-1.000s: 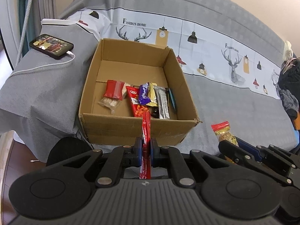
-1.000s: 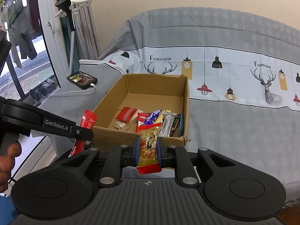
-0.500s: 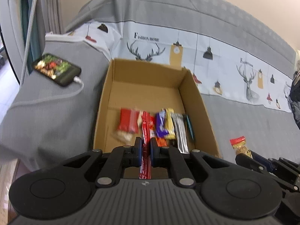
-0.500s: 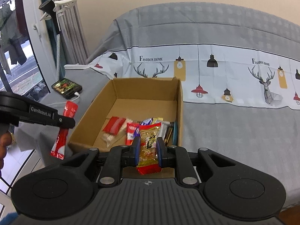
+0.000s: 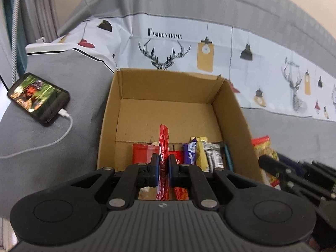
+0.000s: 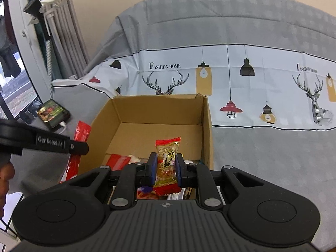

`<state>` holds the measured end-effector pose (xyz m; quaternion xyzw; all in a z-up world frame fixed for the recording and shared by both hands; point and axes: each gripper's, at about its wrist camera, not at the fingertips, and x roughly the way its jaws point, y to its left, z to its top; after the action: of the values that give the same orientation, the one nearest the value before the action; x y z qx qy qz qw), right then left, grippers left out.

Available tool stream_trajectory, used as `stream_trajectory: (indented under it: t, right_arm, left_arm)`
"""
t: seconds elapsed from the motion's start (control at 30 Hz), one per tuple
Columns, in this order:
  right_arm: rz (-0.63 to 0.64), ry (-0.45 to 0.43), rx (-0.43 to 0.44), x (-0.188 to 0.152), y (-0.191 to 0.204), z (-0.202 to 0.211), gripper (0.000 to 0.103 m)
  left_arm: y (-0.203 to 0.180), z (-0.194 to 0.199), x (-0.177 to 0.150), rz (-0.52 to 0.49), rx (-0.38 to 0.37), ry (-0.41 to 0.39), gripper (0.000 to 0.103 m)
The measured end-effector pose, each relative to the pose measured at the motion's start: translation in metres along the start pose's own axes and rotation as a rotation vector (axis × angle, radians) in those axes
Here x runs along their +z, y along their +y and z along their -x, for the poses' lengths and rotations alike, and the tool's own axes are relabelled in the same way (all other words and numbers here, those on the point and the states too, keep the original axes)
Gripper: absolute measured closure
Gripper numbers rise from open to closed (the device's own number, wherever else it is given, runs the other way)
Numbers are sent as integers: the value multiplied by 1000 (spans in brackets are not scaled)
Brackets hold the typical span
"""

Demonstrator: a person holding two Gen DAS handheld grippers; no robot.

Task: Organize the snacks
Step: 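Open both tools to drop the red stick and orange candy into the box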

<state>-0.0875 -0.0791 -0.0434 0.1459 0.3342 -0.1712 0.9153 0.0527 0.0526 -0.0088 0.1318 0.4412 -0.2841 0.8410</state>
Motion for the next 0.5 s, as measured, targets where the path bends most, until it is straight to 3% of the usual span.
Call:
stream_trajectory:
  t: [0.23,0.27,0.3,0.33,0.37,0.4,0.47,0.5]
  right_arm:
    - [-16,51,-16,5,-12,-46,84]
    - [-19,60,-13,5,-13,-52,84]
    - [-24,63,-6,4,-14,-56,83]
    - [-27,62,-3,5,-14,-60,80]
    - [-24,61,-15,5,-14,-63,58]
    - [-21,51,-35,6,-14,-62,26]
    - [-17,-21,-55,5,-12,-53,11]
    - [-3,-36,-41,5,-11,-49,11]
  left_arm:
    - [2,-46,6,-15,15,74,93]
    - [3,-52,6,-18,14,85,86]
    - [4,-58,7,-17,13,97,56]
    - [5,-63,7,-11,17,107,34]
    - [6,-66,7,-3,31,112,1]
    - [8,-65,6,12,63,92,0]
    - [11,-62,3,16,93,59,0]
    - [12,-60,1,8,99,61,0]
